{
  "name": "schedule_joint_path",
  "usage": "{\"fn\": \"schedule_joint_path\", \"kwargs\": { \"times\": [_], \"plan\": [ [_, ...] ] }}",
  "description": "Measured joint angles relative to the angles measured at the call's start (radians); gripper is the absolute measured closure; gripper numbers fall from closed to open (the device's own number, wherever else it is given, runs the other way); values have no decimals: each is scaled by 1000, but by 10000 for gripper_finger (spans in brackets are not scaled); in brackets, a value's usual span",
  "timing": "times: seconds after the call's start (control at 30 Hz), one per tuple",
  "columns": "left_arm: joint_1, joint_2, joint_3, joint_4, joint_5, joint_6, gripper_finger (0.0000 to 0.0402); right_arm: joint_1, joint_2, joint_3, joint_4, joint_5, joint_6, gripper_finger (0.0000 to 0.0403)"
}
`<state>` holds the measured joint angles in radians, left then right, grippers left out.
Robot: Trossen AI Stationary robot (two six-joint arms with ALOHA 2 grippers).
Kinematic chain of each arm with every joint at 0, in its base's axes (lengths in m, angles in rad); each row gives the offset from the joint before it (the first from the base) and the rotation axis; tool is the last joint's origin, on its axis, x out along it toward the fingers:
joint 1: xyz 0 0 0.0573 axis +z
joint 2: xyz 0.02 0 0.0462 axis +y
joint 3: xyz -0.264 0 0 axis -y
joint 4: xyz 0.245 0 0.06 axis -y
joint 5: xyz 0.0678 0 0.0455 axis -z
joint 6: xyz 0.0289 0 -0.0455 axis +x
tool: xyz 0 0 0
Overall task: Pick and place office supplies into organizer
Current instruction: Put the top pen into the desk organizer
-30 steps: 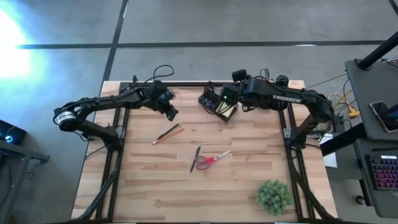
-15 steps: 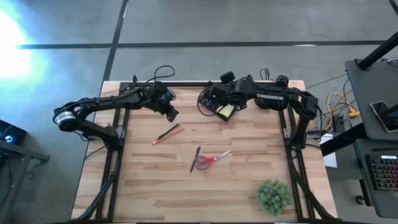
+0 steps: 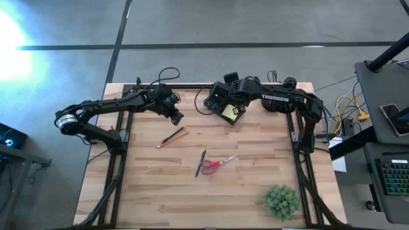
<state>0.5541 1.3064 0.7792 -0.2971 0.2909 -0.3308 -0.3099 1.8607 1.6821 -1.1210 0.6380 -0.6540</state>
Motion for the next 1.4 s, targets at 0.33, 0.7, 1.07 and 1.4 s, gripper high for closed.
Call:
{"fn": "schedule_joint_path", "kwargs": {
  "times": [0.33, 0.7, 1.07, 1.4],
  "plan": [
    [-2, -12, 0, -60, 73, 72, 402, 45, -8, 64, -111, 62, 194, 197],
    [-111, -33, 0, -355, -168, 108, 401, 136, -34, 94, -243, -227, 677, 195],
    [-120, 17, 0, -258, -65, 2, 314, 211, -32, 69, -204, -407, 854, 203],
    [-304, -7, -14, -278, -197, -81, 341, 236, -25, -100, 223, -843, 1122, 288]
  ]
}}
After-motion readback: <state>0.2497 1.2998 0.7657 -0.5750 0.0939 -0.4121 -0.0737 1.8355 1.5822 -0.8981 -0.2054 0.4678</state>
